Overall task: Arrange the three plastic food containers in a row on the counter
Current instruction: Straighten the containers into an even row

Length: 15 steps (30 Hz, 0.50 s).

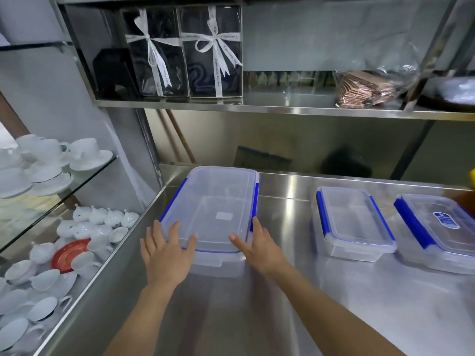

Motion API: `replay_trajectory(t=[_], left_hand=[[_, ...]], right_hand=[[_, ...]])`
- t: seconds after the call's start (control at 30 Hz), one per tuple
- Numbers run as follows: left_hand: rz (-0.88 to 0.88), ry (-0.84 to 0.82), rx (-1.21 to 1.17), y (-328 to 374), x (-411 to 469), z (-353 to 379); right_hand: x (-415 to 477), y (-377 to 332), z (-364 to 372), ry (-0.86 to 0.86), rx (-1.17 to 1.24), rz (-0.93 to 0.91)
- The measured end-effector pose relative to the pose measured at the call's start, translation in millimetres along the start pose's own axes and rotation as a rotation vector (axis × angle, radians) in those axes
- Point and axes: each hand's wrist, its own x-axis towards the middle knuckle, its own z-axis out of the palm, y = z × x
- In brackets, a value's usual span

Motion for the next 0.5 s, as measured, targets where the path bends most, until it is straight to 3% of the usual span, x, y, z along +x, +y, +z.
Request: replay_trajectory(t=[0.1,0.17,0.3,0.4,0.5], left_hand=[[0.167,0.122,-0.089,46.1,-10.0,1.8],[0.301,0.101,-0.27,88.8,-19.5,7.7],[0.414,-0.233,-0.517,161.9,-42.6,41.3],[0.396,-0.523,-0.497,196.6,-50.8,78.2],[0.358,-0.669,-0.452,221.2,-59.4,112.2]], right_hand=[[-0.2,20.1,-40.0,0.216,-0.087,-0.003],[0.2,43.5,-72.6,0.378,-0.166,0.022],[-5.9,99.0,-132.7,0.522,-0.213,0.211],[-13.1,138.2,-160.8,0.495,-0.255,0.363],[-16.8,166.3,-172.2,0.43,-0.132,0.452]])
